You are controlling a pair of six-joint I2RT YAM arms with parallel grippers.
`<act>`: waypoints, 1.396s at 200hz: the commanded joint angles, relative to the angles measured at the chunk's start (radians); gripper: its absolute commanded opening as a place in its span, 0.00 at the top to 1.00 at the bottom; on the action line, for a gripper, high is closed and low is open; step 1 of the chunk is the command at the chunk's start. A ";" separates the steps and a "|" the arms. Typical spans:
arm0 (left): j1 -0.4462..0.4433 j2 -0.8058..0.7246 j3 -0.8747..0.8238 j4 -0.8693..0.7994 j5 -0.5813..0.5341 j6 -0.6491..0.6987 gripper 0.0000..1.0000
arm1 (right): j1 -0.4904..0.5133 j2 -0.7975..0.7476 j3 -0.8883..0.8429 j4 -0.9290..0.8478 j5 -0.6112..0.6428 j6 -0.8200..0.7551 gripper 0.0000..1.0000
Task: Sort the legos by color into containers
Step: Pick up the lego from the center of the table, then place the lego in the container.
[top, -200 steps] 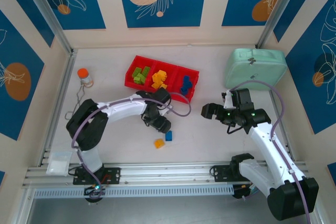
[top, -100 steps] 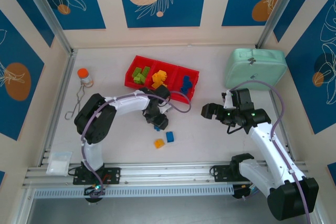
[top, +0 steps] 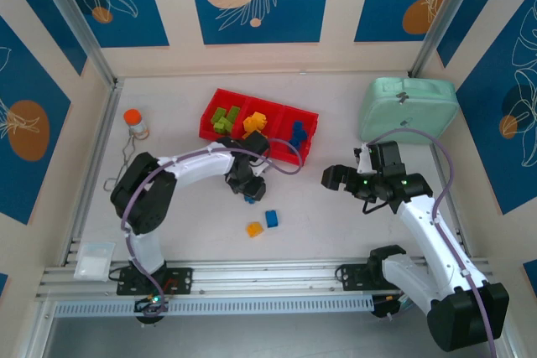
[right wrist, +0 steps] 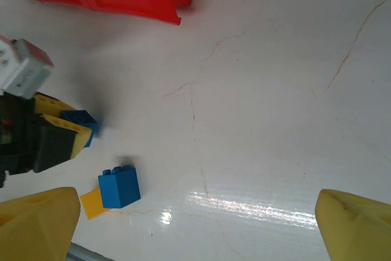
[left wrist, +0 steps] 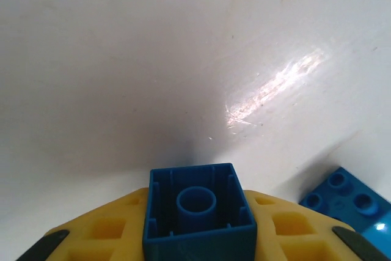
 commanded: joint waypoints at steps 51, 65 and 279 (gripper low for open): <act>0.086 0.011 0.317 0.031 -0.102 -0.161 0.82 | -0.004 -0.012 -0.001 -0.006 -0.006 0.001 0.01; 0.088 0.061 0.385 0.047 -0.108 -0.189 0.82 | -0.004 -0.019 -0.002 -0.006 -0.004 -0.001 0.01; 0.036 0.459 0.834 0.181 -0.265 -0.179 0.32 | -0.029 -0.004 -0.018 0.033 -0.033 -0.019 0.01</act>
